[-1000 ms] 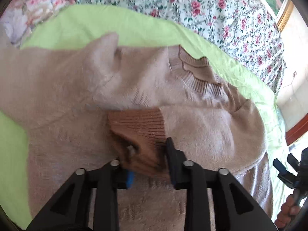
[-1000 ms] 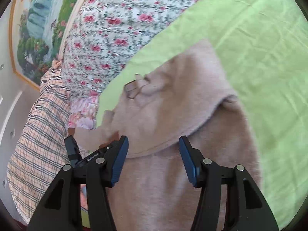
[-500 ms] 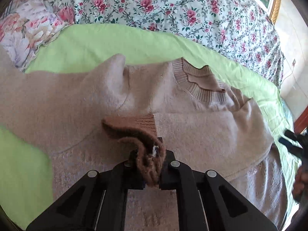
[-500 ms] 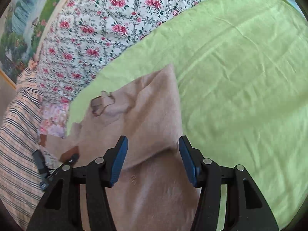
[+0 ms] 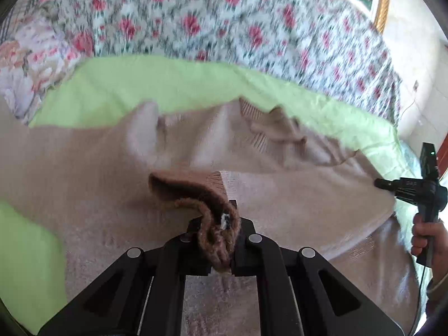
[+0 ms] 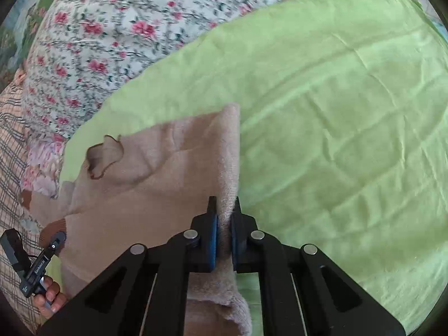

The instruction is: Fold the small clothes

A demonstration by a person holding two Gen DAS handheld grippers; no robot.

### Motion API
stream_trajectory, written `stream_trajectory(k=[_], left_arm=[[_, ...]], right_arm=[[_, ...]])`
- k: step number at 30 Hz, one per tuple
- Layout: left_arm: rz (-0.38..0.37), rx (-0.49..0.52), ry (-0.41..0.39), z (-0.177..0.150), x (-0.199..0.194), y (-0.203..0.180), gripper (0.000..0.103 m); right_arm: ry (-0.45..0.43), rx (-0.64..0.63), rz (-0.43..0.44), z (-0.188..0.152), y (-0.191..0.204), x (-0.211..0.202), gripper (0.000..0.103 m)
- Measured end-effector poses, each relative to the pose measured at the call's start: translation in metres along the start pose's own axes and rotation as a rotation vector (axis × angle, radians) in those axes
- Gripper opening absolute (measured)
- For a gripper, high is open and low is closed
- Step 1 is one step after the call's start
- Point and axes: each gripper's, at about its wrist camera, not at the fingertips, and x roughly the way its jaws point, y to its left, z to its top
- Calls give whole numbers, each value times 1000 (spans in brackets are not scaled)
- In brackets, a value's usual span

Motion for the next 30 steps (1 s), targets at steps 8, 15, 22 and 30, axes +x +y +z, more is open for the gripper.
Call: stream_trajectory(k=[8, 15, 22, 30], left_arm=[[25, -19, 80, -6, -11, 27, 28], [85, 134, -5, 60, -25, 38, 79], [33, 313, 121, 133, 48, 56, 85], [-30, 422, 259, 113, 107, 67, 34]], right_arm=[[-61, -85, -56, 9, 19, -27, 23], [-41, -332, 22, 50, 63, -14, 60], [50, -592, 45, 95, 100, 49, 61], [154, -735, -41, 87, 100, 101, 41]])
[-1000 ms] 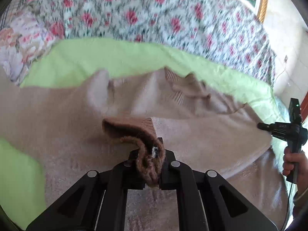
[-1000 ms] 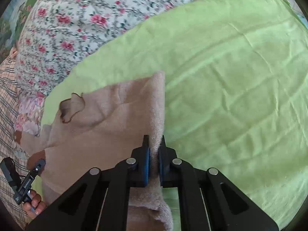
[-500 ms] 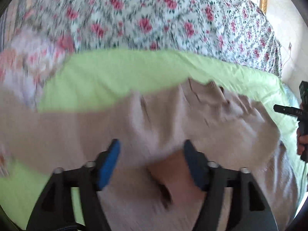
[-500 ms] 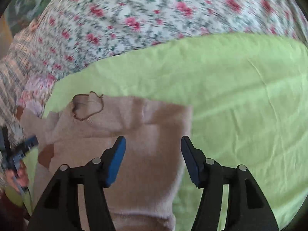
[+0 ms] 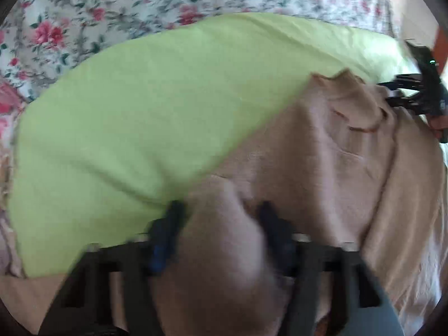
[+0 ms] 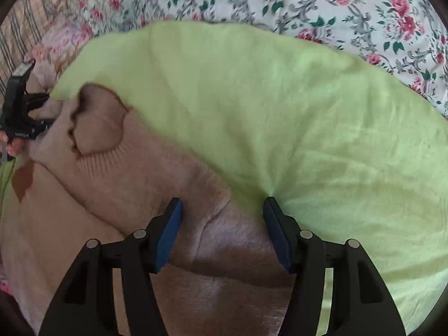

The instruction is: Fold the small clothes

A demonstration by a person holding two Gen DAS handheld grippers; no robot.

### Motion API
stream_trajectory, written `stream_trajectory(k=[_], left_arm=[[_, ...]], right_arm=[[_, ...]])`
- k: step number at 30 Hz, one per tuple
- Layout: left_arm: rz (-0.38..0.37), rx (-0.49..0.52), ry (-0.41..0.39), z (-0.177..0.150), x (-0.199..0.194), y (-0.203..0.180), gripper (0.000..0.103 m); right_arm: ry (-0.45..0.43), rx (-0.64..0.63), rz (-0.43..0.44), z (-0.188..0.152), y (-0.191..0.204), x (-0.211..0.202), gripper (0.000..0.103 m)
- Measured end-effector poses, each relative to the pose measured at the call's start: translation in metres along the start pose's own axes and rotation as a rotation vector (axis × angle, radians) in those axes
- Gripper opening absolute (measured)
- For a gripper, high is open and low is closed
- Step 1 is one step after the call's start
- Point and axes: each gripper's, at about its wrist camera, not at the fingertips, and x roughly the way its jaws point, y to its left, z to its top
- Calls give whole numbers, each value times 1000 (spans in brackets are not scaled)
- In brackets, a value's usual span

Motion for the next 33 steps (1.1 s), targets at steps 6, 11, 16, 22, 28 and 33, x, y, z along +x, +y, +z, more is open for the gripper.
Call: stream_trajectory(k=[6, 11, 16, 22, 28, 33], left_arm=[[177, -19, -129, 6, -31, -15, 6], [285, -123, -93, 17, -7, 6, 6], [277, -229, -87, 18, -5, 17, 25], [290, -372, -149, -8, -63, 21, 64], [323, -560, -182, -89, -109, 18, 73], [390, -776, -194, -163, -142, 59, 79]], right_arm=[[-133, 118, -140, -1, -6, -48, 7], [-48, 217, -174, -4, -15, -7, 7], [-70, 306, -163, -1, -17, -20, 27], [-179, 379, -88, -24, 2, -84, 51], [-202, 413, 153, -66, 65, -106, 59], [-166, 396, 221, -88, 118, -97, 59]])
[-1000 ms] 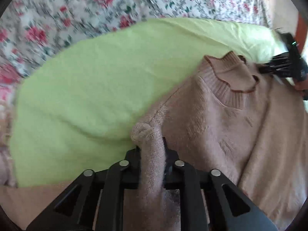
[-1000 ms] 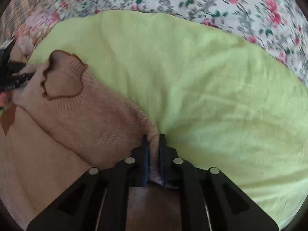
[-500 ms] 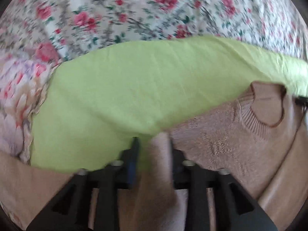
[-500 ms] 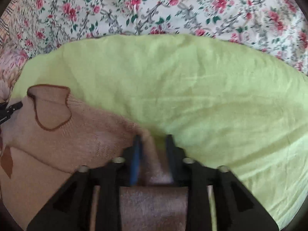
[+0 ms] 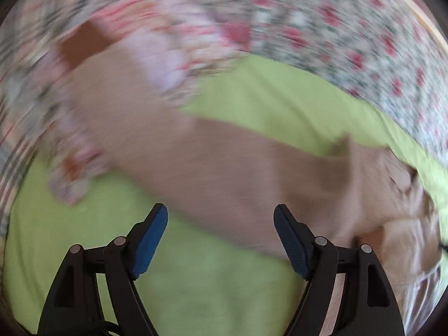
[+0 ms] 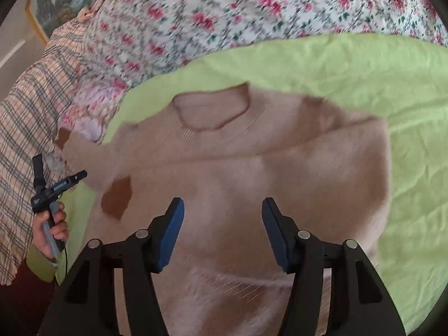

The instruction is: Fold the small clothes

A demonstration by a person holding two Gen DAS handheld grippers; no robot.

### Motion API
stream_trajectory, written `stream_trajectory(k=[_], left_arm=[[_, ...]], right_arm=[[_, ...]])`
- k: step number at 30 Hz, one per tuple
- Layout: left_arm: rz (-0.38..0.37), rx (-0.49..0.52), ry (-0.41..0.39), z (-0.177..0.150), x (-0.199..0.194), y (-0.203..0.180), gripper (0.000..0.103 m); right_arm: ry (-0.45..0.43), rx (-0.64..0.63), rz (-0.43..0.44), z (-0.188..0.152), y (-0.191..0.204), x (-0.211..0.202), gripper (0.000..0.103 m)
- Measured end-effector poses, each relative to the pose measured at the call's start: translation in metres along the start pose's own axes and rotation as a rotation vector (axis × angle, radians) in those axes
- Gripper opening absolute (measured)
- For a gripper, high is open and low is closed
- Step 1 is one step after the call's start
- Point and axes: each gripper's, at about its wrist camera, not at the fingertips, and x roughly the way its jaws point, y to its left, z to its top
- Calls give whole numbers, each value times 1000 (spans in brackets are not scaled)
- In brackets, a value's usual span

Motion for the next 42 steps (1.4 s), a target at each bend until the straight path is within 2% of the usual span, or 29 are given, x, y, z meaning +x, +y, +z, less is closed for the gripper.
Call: stream_trajectory(k=[3, 6, 9, 12, 14, 16, 17, 19, 20, 25, 28, 31, 36, 39, 42], left_arm=[[51, -75, -27, 17, -11, 47, 79], [86, -123, -79, 42, -18, 82, 85], [69, -195, -83, 72, -2, 117, 86], [86, -249, -74, 92, 18, 139, 84], [55, -274, -75, 98, 23, 147, 72], [-18, -287, -76, 104, 26, 149, 26], [-35, -280, -83, 105, 24, 147, 18], [-19, -232, -128, 105, 16, 131, 7], [-32, -206, -154, 104, 7, 123, 5], [-113, -121, -227, 89, -29, 68, 4], [-199, -54, -244, 72, -49, 19, 4], [-316, 20, -240, 48, -69, -39, 4], [-465, 160, -191, 7, -87, -132, 4], [-521, 247, -158, -19, -85, -184, 4], [-545, 354, -116, -52, -77, -234, 4]], right_arm=[[14, 11, 29, -18, 12, -2, 59], [20, 26, 38, -33, 19, -4, 59], [35, 47, 49, -42, 22, -2, 59], [55, 68, 61, -48, 22, 2, 59], [66, 71, 57, -52, 23, 4, 59], [71, 80, 59, -54, 22, 5, 59], [70, 84, 60, -55, 21, 5, 59], [65, 91, 58, -56, 21, 3, 59], [61, 95, 60, -57, 21, 2, 59], [38, 112, 76, -60, 20, -10, 59], [19, 120, 77, -62, 20, -20, 59], [-1, 126, 70, -64, 17, -34, 59], [-33, 151, 52, -69, 7, -54, 59], [-46, 178, 40, -74, -4, -61, 59], [-56, 218, 35, -79, -16, -64, 59]])
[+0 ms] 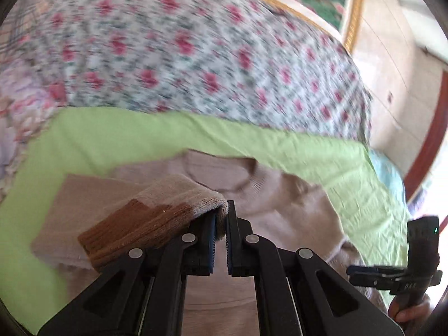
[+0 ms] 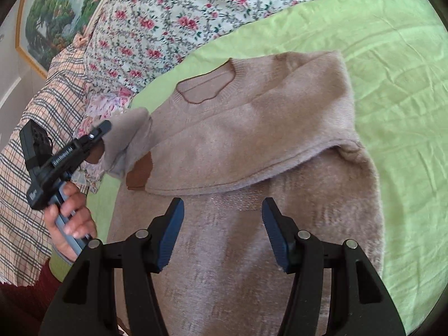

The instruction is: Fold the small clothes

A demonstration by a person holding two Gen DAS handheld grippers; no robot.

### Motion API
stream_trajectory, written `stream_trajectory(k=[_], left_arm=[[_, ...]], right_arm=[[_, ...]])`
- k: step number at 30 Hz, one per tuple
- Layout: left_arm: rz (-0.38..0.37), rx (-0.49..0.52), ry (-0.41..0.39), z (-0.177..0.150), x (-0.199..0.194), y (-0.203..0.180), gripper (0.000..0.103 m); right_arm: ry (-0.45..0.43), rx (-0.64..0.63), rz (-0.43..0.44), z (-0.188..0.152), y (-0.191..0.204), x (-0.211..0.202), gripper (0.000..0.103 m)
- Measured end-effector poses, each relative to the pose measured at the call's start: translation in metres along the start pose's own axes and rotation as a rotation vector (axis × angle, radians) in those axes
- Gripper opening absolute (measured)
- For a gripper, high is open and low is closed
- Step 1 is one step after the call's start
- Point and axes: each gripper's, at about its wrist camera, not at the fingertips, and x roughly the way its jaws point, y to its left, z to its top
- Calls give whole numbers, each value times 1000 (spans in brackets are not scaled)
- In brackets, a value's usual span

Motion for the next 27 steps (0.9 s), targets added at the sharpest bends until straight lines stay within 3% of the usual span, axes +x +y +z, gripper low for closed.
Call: stream_trajectory(k=[3, 8, 11, 13, 15, 18, 21, 27], left_arm=[[-21, 64, 76, -16, 40, -31, 5], [-42, 128, 227, -44, 95, -48, 12], [-64, 110, 271, -54, 92, -42, 28], [-67, 106, 264, -59, 78, -36, 50], [-36, 108, 244, -67, 57, -27, 60], [25, 68, 235, -75, 27, 4, 60], [171, 5, 224, -82, 0, 49, 60], [358, -165, 227, -85, -19, 134, 60]], right_arm=[[-10, 22, -7, 0, -10, -2, 59], [-22, 29, -23, 5, -15, -3, 59], [-23, 12, -19, 9, -9, 1, 59], [-19, -7, -8, 13, 0, 8, 59], [-13, -40, -3, 15, 16, 17, 59], [-4, -113, 5, 18, 42, 32, 59], [10, -248, -24, 21, 80, 54, 59], [52, -633, -223, 18, 139, 111, 59]])
